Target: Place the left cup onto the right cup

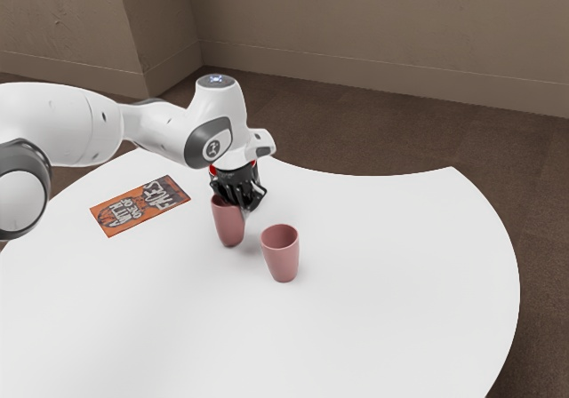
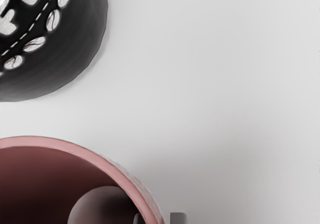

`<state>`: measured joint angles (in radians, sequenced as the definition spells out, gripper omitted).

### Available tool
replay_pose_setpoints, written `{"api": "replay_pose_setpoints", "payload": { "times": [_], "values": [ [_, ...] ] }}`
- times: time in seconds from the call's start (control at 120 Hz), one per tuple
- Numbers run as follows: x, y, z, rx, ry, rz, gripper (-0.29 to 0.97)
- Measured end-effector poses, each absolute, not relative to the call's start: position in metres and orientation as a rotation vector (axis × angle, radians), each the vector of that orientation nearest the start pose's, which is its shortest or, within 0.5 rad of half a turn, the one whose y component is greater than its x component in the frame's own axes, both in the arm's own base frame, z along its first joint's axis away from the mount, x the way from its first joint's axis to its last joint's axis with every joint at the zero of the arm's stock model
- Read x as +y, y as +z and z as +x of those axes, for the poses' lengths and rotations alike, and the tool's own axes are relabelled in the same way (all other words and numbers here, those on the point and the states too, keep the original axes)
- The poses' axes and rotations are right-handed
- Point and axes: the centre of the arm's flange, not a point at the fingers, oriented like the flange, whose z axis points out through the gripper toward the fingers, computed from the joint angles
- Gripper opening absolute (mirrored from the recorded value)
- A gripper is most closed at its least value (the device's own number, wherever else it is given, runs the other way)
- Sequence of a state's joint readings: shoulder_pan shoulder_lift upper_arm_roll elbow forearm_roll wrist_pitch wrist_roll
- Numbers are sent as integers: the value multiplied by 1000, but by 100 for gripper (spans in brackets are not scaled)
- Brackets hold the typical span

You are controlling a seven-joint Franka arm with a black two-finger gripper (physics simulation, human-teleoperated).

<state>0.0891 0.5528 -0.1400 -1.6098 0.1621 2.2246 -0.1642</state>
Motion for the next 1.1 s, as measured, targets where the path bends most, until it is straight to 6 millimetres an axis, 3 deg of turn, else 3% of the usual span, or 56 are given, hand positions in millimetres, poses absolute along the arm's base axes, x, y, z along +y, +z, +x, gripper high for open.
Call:
{"api": "replay_pose_setpoints", "payload": {
  "times": [0.108,0.258,0.475,0.608,0.875,1.1],
  "values": [
    [-23,327,695,-54,-135,-3087,-9],
    [-46,364,700,-1,-187,-3086,-10],
    [-62,416,688,31,-240,-3066,-10],
    [-94,439,678,96,-257,-3054,-10],
    [-141,454,662,123,-246,-3065,-10],
    [-166,448,630,67,-186,-3057,-10]
  ]
}}
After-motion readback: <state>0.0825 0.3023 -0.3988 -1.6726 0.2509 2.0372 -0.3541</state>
